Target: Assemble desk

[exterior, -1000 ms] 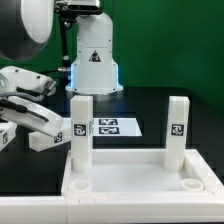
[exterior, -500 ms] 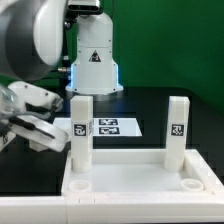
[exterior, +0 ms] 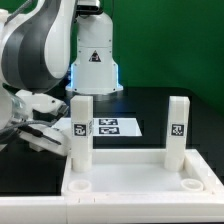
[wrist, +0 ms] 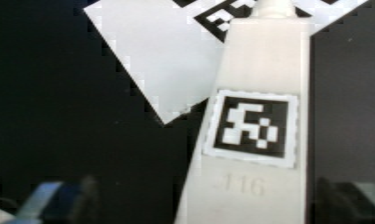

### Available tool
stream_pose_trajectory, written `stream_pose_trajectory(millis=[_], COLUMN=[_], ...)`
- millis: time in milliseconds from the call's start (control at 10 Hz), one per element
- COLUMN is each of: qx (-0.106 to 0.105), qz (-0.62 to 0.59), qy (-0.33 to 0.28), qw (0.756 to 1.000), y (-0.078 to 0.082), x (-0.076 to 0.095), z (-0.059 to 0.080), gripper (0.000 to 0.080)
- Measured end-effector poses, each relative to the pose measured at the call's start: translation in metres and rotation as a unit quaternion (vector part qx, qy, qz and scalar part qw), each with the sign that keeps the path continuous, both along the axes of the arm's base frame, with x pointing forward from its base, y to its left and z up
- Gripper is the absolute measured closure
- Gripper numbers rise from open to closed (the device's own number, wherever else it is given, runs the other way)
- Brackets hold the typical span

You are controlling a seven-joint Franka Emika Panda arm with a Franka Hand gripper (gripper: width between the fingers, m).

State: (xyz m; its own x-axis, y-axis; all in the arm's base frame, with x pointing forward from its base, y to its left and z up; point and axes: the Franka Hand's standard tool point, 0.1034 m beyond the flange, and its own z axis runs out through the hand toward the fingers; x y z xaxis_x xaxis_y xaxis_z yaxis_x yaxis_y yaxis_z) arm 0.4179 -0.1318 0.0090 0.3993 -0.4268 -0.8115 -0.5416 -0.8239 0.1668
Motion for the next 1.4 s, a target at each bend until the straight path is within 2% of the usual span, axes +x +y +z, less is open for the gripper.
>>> stream_pose_trajectory(millis=[100,200,300,400,600,700,900,1000,1300,1400], qx=[0.0,0.0,0.0,0.001,0.007,0.016,0.057,0.053,0.002,-0.005], qz=[0.0,0.0,0.0,0.002,0.009,0.011,0.063,0.074,0.087,0.102], qy=[0.0,0.0,0.0,0.0,-0.006,-0.012,-0.064,-0.089,-0.194,-0.238], qw=[1.0,1.0,1.0,1.0,1.0,1.0,0.994,0.992,0.977,0.966], y=[0.0,0.0,0.0,0.0,0.003,0.0,-0.017,-0.02,-0.018,-0.021], x=[0.0,0.0,0.0,0.001,0.019,0.03,0.064,0.074,0.087,0.106], z=[0.0,0.0,0.0,0.002,0.026,0.046,0.088,0.091,0.088,0.1], gripper=[0.0408,0.0408,0.0514,0.0514,0.0514,0.0514,0.0514,0.0514,0.0514,0.0514])
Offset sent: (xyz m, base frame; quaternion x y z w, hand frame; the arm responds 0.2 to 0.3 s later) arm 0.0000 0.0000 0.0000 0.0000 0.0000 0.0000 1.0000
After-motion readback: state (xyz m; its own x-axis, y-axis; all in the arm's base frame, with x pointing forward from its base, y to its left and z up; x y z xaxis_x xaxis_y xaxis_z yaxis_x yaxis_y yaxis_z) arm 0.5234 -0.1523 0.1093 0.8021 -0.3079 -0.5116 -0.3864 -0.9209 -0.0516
